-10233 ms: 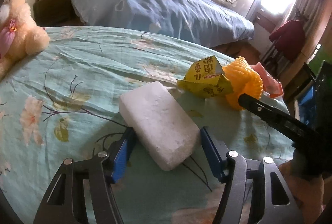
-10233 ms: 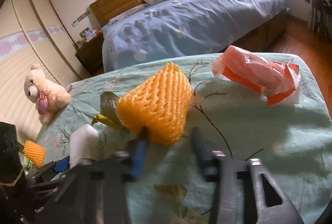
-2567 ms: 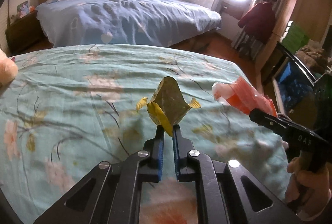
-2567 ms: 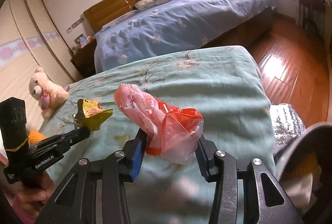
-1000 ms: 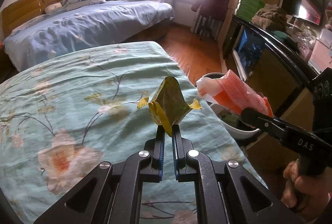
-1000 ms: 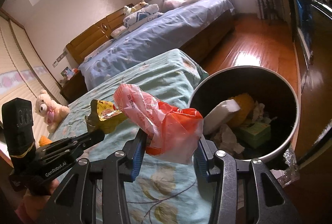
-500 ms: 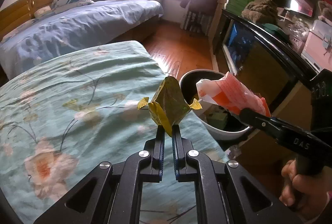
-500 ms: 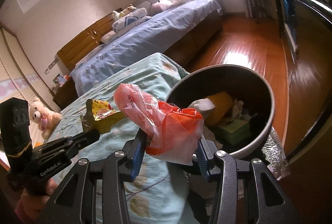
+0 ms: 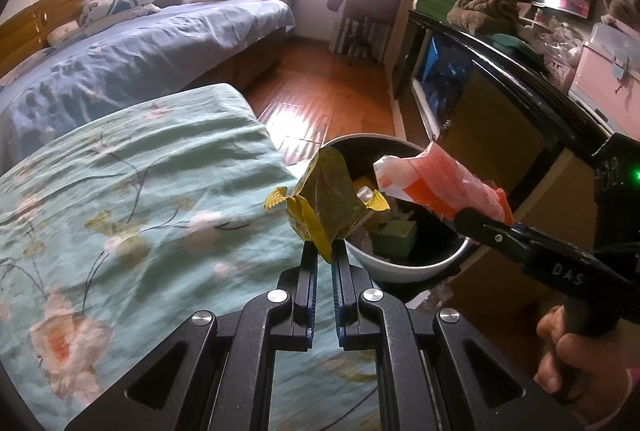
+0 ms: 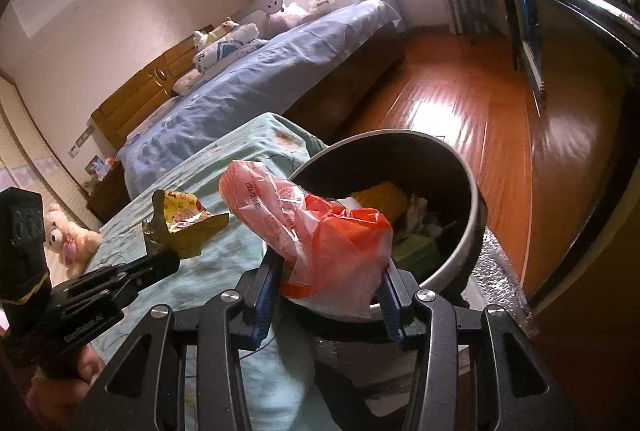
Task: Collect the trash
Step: 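Carry the yellow wrapper and pink-red plastic bag over the bin with both tools, then lower both tools into the bin and open them to release the wrapper and bag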
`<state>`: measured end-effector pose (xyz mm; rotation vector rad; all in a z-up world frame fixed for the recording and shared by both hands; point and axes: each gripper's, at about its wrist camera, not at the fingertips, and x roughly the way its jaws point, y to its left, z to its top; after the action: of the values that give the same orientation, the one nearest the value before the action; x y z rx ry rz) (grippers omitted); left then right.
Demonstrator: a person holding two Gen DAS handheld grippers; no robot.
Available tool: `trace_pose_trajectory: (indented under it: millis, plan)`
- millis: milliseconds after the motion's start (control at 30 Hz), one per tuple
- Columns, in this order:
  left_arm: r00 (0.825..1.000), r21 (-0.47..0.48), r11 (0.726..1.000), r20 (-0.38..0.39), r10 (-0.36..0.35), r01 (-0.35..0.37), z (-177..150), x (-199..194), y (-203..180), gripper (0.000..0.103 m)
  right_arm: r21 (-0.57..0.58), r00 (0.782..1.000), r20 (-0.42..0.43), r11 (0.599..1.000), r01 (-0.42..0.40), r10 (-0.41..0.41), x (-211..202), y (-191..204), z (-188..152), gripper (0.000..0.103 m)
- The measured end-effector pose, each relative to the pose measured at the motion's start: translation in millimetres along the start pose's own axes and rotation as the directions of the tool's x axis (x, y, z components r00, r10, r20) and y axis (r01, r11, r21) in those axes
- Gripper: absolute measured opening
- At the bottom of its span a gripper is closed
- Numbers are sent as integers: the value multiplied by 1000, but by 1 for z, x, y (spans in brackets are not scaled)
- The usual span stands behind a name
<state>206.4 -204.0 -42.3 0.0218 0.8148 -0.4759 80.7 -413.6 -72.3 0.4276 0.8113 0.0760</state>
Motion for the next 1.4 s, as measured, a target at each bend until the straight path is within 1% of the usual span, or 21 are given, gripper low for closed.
trace_pose_trajectory:
  millis: [400,700,1133,1400]
  plan:
    - [1000,26,1000,-11,-5,5,8,14,-14,6,19,999,16,999,29,-30,-1,-12,7,48]
    - [1000,40,999,-13,-1,2,12,21,-24,6,16,999,19,999,34,-34,-1,-17,10,48]
    - [1000,62,998,-24,-1,3,21,33,-34,6,17,999,16,999,49,-49,5,-29,24,48]
    - [999,74,997,-33,7,-4,26,43,-39,6,22,999,14,999,47,-47,7,-32,25,48]
